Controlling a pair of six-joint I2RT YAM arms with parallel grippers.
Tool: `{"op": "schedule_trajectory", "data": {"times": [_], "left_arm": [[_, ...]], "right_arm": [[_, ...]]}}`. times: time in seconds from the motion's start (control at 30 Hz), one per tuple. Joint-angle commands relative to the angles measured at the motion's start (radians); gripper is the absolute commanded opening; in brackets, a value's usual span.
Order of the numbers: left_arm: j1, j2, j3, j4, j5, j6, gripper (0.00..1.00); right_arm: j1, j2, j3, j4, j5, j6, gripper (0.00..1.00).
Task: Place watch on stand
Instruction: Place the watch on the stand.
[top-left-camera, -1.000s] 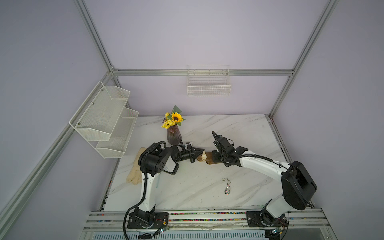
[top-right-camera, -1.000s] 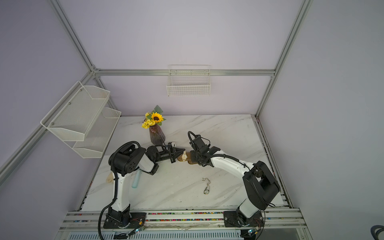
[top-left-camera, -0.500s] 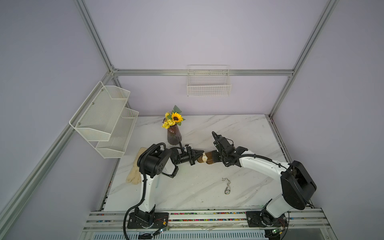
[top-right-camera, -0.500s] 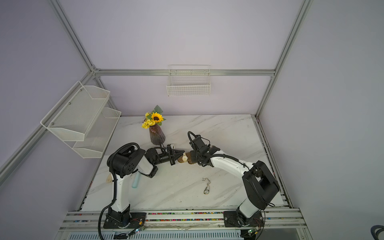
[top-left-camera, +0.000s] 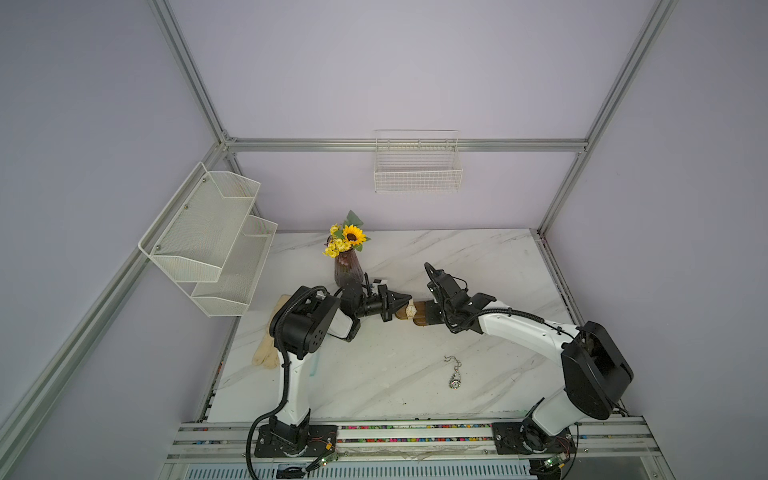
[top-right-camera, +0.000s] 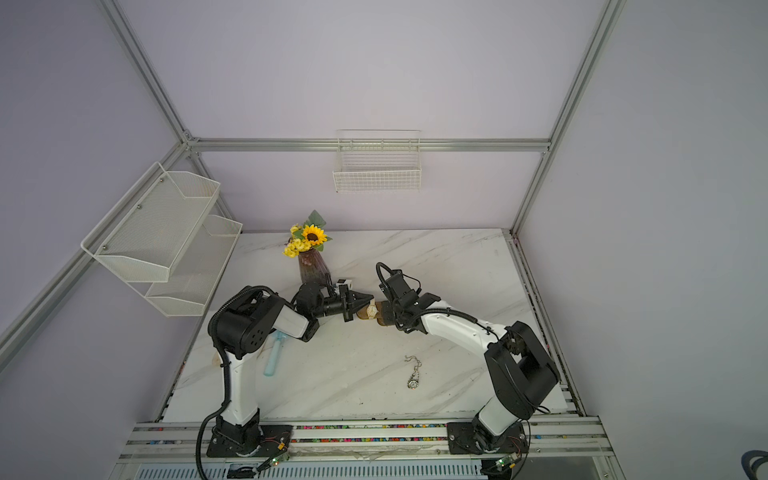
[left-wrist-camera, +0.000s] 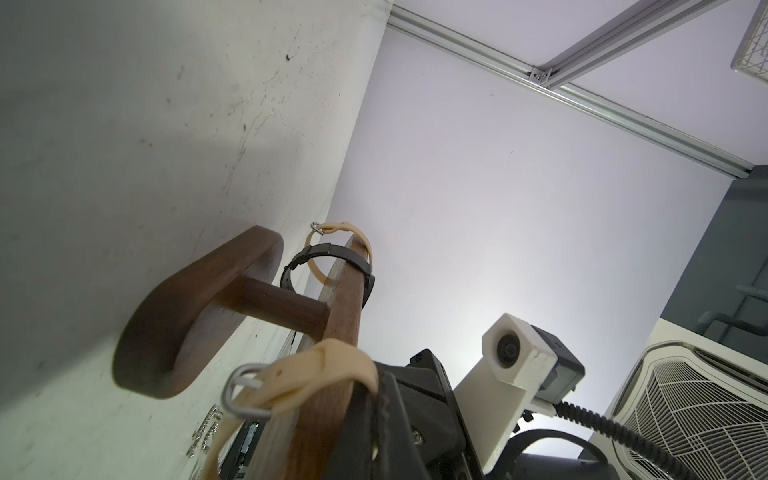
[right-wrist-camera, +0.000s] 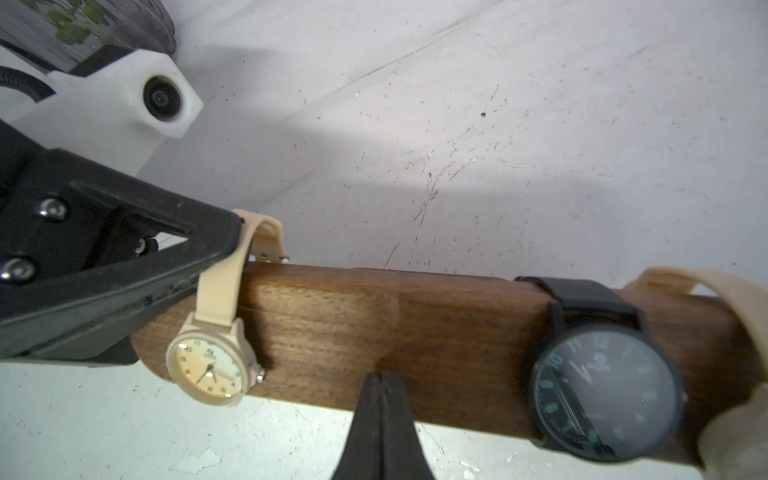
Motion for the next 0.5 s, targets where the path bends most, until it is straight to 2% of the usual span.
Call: {"op": "schedule_trajectory", "data": {"times": [0.0, 0.33, 0.47], "left_arm": [[-0.024, 0.007, 0.013, -0.112, -0.005, 0.045, 0.03], [-0.026, -0.1, -0.087, -0.096, -0.05, 0.028, 0.03], [-0.026, -0.092, -0.097, -0.112, -0.054, 0.037, 0.03]], "right_arm": [[0.003, 0.039, -0.05, -0.098, -0.013, 0.012, 0.0], [0.003, 0.048, -0.055, -0.093, -0.019, 0.012, 0.0], [0.003, 0.044, -0.062, -0.09, -0.02, 0.012, 0.0]]}}
